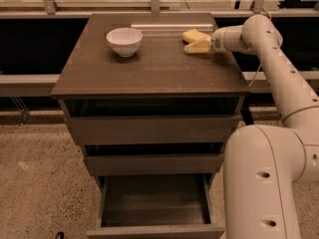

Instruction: Place sponge into bottom drawer

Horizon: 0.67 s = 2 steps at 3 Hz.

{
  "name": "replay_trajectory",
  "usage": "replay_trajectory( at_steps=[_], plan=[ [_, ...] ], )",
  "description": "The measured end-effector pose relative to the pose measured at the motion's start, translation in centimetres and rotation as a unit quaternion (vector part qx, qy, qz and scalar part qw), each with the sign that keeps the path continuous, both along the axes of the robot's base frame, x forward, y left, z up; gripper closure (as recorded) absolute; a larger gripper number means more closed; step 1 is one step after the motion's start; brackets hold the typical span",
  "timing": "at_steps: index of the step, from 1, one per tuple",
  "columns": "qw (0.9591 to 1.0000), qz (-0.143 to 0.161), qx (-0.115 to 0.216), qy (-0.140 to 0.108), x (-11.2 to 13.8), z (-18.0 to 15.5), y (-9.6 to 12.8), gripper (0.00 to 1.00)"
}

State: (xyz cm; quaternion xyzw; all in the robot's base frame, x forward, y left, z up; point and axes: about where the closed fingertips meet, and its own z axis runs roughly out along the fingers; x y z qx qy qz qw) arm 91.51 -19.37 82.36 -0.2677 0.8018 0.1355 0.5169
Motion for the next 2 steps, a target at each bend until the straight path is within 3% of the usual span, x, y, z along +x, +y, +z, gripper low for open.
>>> replay_trajectory(
  at_steps=[2],
  plan=[
    [1.0,0.006,0.0,0.005,0.16,-0.72,0.76,0.72]
  ],
)
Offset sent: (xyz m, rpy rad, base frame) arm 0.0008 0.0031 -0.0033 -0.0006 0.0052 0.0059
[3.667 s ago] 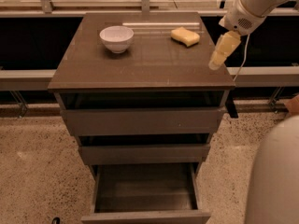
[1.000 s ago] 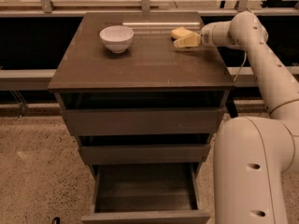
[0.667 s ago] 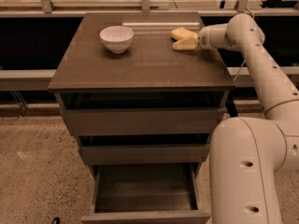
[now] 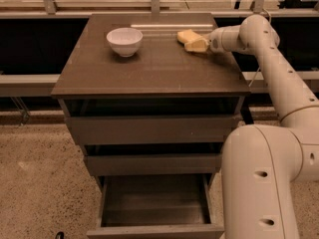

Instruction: Place sponge into bottom drawer

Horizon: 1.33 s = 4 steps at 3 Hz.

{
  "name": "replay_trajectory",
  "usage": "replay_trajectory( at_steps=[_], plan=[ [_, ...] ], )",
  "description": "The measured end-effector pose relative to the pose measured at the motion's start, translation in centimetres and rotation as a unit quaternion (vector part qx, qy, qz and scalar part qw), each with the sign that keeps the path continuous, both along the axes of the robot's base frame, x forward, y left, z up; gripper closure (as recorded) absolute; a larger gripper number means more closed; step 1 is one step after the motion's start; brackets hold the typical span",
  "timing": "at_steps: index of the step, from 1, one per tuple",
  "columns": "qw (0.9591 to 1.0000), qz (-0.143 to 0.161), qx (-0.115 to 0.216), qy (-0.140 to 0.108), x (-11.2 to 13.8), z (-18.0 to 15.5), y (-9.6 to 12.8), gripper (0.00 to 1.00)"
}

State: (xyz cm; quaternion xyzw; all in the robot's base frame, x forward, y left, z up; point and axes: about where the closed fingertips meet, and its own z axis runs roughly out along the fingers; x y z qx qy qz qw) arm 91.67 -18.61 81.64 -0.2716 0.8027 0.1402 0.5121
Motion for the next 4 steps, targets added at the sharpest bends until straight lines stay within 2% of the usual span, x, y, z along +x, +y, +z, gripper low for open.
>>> replay_trajectory(
  at_steps=[1,2,4],
  plan=[
    [1.0,0.0,0.0,0.0,0.0,0.0,0.0,0.96],
    [1.0,0.0,0.0,0.0,0.0,0.0,0.0,1.0],
    [1.0,0.0,0.0,0.0,0.0,0.09,0.0,1.0]
  ],
)
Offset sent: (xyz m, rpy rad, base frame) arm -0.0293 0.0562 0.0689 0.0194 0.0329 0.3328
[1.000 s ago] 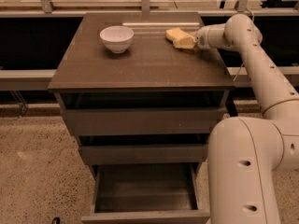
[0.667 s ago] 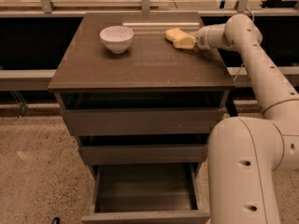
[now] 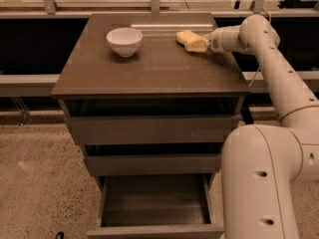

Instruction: Place sponge into bottom drawer

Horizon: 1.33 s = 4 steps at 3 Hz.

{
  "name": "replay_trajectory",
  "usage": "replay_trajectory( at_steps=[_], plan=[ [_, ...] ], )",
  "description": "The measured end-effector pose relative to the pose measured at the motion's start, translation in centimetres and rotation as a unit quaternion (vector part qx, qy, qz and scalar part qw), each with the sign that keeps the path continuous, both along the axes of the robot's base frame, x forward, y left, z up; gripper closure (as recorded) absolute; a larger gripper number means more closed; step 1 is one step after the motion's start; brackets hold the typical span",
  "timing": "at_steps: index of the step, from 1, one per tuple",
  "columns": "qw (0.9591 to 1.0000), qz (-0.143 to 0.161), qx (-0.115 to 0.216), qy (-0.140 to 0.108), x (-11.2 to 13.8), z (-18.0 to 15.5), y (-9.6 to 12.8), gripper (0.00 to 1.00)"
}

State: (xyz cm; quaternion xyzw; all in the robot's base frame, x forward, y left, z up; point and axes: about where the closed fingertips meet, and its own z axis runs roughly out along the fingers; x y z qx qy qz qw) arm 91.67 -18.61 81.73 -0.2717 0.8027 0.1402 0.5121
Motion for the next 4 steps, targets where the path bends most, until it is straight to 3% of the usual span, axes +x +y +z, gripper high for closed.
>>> replay_trajectory(
  at_steps=[4],
  plan=[
    [1.0,0.0,0.0,0.0,0.0,0.11,0.01,1.0]
  ],
)
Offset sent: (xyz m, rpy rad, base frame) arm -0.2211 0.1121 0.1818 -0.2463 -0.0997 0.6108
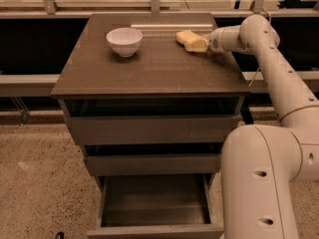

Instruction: Place sponge into bottom drawer

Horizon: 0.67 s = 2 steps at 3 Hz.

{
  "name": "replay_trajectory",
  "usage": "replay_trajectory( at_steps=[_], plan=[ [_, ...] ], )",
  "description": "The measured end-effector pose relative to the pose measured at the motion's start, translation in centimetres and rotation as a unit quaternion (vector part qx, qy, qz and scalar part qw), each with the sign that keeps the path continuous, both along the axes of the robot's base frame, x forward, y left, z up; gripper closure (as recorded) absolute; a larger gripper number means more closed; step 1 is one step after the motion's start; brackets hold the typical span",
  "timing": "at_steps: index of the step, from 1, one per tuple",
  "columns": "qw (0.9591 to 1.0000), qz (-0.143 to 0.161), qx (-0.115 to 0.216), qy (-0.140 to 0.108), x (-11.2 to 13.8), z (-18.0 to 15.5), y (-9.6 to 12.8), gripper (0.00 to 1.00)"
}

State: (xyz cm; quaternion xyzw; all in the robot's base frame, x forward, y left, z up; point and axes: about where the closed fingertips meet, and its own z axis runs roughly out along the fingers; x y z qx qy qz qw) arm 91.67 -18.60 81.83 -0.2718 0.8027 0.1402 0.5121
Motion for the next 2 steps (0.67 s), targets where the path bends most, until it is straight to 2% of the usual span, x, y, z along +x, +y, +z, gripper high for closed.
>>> replay_trajectory(
  at_steps=[2],
  plan=[
    [1.0,0.0,0.0,0.0,0.0,0.02,0.0,1.0]
  ],
)
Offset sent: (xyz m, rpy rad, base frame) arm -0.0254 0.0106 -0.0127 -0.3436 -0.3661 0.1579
